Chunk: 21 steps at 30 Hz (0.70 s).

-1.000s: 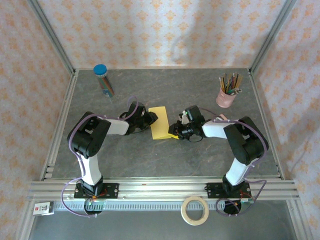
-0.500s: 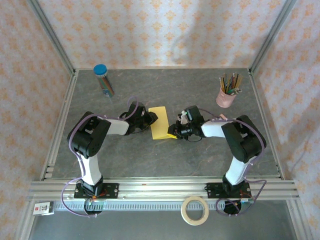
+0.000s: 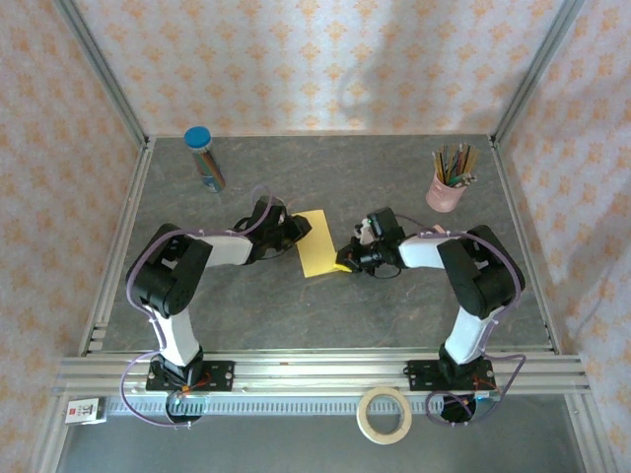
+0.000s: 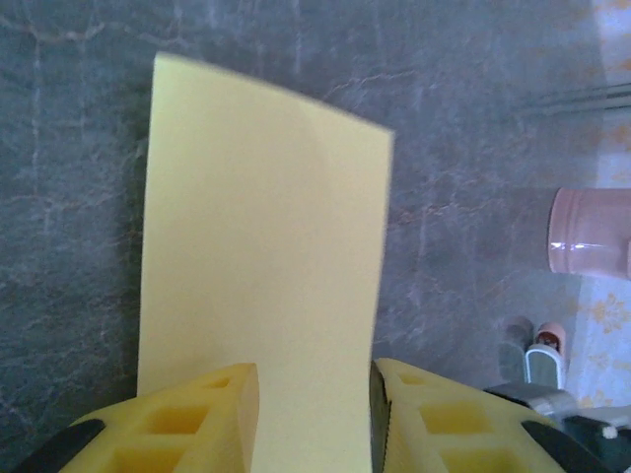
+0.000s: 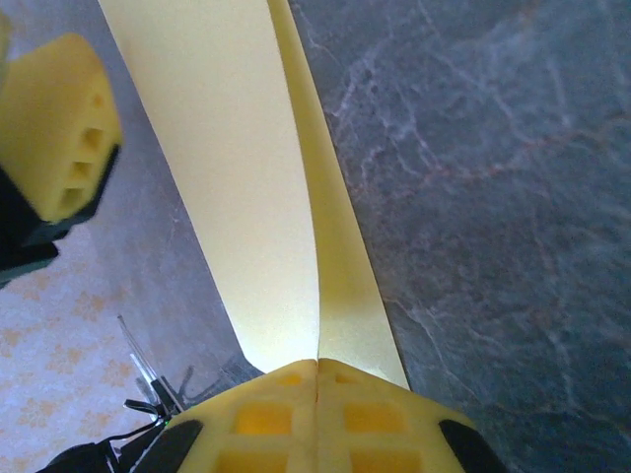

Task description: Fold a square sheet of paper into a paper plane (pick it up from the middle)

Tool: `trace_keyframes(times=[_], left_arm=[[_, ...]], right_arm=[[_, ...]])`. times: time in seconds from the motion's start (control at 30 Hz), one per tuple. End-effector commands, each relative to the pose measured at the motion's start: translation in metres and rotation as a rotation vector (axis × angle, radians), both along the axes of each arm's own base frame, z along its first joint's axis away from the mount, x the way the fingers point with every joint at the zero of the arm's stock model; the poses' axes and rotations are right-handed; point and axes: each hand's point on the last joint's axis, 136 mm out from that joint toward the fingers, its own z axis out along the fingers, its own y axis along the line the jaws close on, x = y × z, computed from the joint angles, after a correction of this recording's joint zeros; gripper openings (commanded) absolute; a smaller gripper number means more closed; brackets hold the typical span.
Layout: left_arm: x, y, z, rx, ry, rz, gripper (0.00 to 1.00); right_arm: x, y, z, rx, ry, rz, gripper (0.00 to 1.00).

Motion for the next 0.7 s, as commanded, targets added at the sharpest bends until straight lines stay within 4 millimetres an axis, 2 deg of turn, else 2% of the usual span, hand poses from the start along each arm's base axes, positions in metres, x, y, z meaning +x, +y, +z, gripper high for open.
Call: trace_keyframes(times=[0.0, 0.2, 0.3, 0.5, 0.57, 0.6, 0.67], left_arm=[[0.009, 0.007, 0.008, 0.011, -0.044, 0.035, 0.33], [0.002, 0.006, -0.008, 0.029, -0.003, 0.045, 0.24], [0.003, -0.003, -0.011, 0.019, -0.005, 0.020, 0.24], [0.003, -0.010, -0.027, 0.041, 0.035, 0.008, 0.21], [0.004, -0.012, -0.026, 0.042, 0.035, 0.003, 0.21], [0.003, -0.011, -0.035, 0.052, 0.052, 0.002, 0.21], [0.002, -0.011, -0.040, 0.054, 0.065, -0.001, 0.21]], right_arm=[[-0.006, -0.010, 0.007, -0.018, -0.033, -0.010, 0.02], [-0.012, -0.018, 0.012, -0.014, -0.050, -0.011, 0.01], [-0.016, -0.019, 0.011, -0.011, -0.042, -0.001, 0.01], [-0.017, -0.015, 0.015, 0.005, -0.046, 0.024, 0.01], [-0.016, -0.013, 0.018, 0.011, -0.051, 0.036, 0.01], [-0.017, -0.010, 0.020, 0.029, -0.053, 0.052, 0.02], [-0.017, -0.006, 0.023, 0.052, -0.054, 0.081, 0.02]])
